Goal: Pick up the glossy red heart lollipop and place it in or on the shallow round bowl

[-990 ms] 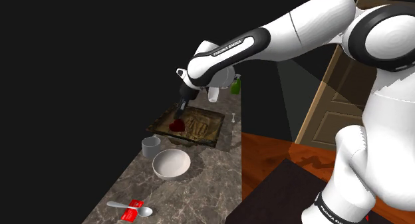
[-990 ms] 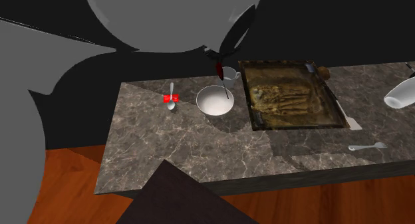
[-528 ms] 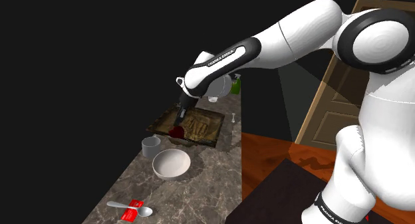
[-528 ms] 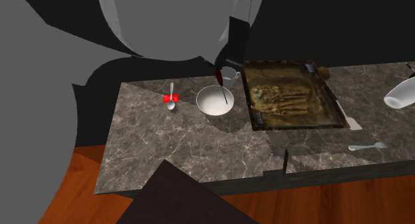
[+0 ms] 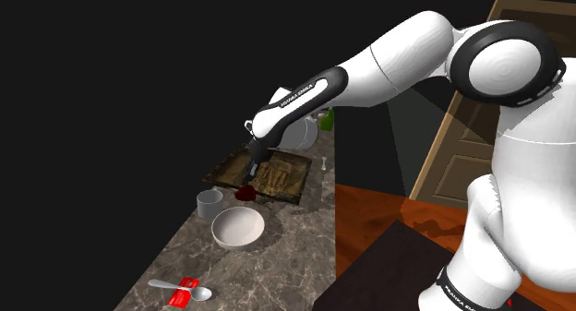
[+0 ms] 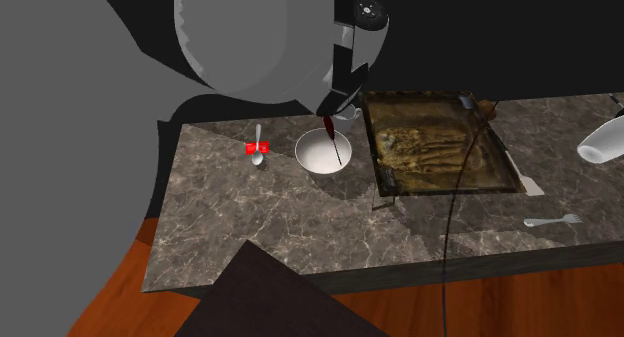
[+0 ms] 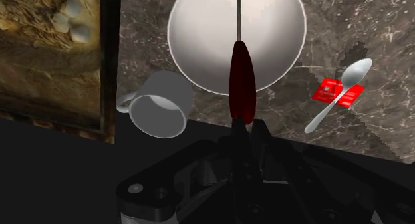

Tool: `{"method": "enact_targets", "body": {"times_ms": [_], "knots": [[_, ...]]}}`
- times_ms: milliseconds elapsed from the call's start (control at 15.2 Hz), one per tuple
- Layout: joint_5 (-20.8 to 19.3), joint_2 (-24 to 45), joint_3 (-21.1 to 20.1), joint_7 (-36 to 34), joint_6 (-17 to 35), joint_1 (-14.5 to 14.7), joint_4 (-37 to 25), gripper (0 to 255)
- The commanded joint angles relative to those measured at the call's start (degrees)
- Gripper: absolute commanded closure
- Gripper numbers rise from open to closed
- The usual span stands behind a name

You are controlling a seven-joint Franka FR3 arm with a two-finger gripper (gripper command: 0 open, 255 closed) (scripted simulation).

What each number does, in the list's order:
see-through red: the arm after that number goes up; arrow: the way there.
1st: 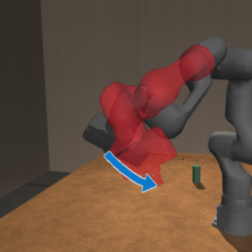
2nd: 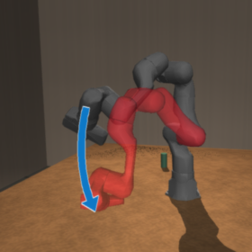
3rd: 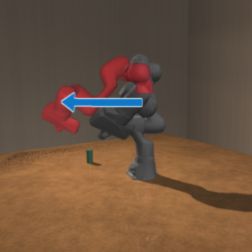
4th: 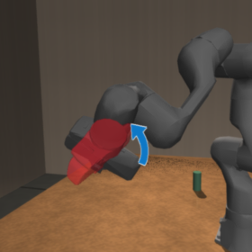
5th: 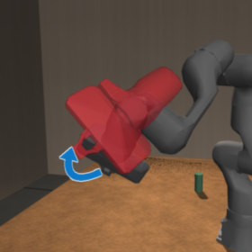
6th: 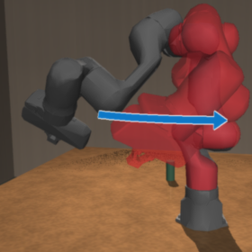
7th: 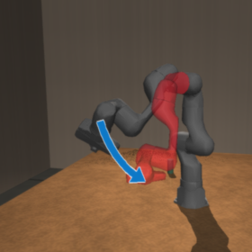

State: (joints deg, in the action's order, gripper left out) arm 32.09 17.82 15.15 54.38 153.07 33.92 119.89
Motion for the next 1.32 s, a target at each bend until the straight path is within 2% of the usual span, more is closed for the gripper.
{"method": "enact_targets", "body": {"times_ms": [0,462,990,1056,1254], "knots": [[1.25,1.19,-0.66,1.05,1.03,-0.38,-0.10,255],[5.41,4.95,-3.12,4.90,4.30,-2.12,-0.31,255],[5.40,4.95,-3.13,4.90,4.30,-2.12,-0.31,255],[5.40,4.95,-3.12,4.90,4.30,-2.12,-0.31,0],[5.40,4.95,-3.12,4.90,4.30,-2.12,-0.31,0]]}}
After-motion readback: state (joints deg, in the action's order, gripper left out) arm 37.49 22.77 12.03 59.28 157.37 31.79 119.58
